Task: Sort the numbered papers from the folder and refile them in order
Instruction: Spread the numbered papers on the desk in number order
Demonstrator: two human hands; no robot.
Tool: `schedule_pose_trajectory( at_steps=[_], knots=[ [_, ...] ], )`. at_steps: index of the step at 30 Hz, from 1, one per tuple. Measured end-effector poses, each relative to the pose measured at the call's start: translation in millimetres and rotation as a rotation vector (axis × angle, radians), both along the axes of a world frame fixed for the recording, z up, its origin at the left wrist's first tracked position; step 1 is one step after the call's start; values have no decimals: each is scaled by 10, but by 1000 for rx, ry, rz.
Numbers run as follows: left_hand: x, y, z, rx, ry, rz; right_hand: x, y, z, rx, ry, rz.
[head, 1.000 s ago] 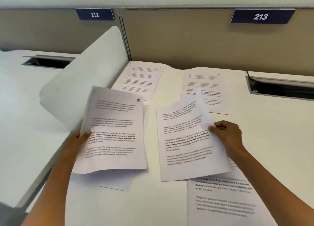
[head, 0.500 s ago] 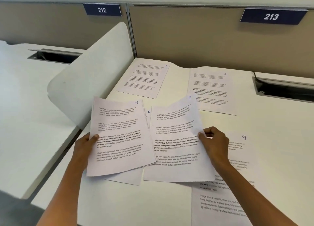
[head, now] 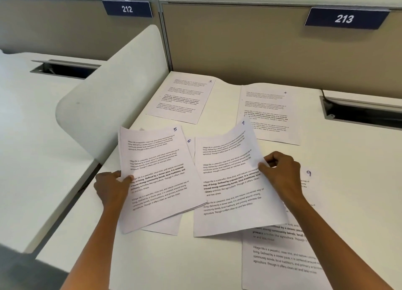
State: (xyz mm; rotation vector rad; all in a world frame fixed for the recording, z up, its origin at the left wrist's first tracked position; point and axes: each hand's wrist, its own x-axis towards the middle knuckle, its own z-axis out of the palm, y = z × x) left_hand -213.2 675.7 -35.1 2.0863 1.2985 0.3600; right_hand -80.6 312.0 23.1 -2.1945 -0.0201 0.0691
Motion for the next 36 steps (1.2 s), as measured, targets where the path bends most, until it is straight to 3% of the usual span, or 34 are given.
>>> schedule_pose_trajectory(
  at_steps=[6,9,15,18,24,28,36],
  knots=[
    [73,-162,150,15,56,-39,41,-107,-65,-23,44,-31],
    [88,-167,282,6,-37,-111,105,-246,-89,-18,57,-90],
    [35,-108,449,-450,-421,-107,174,-426,-181,24,95,-153],
    [28,-132,453,-574,-431,-55,104,-356,-239,66,96,-154],
    [49,-339,353,-646,-342,-44,-105,-3,-418,112,157,-121],
    [61,-339,291,-572,-273,-91,-223,176,-540,150,182,-138],
    [143,-266,377,-65,-113,-112,-308,342,-554,76,187,-86]
  ],
)
